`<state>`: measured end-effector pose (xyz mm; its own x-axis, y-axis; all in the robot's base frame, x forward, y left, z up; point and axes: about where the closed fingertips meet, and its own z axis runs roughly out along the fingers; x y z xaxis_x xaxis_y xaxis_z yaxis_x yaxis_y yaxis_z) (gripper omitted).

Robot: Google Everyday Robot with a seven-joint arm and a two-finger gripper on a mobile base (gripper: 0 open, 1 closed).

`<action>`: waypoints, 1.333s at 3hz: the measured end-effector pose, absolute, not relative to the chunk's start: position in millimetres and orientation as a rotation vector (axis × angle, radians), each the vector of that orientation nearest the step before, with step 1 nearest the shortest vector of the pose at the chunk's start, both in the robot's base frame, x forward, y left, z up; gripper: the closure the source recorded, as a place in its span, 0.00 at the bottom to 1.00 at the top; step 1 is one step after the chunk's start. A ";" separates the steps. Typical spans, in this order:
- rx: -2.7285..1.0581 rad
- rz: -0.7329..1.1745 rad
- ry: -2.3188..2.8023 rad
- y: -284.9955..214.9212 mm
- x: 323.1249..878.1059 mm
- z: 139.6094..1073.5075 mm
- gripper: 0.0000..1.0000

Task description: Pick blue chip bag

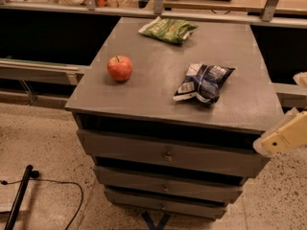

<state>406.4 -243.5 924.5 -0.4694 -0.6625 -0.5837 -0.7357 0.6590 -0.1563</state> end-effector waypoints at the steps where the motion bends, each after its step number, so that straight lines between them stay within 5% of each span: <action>1: -0.948 0.173 2.157 -252.0 410.6 907.5 0.00; 4: -0.898 0.230 1.997 -244.5 429.9 900.5 0.00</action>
Offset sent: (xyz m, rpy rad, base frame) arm 0.0240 -0.0331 -0.0389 0.1765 -0.2682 -0.1578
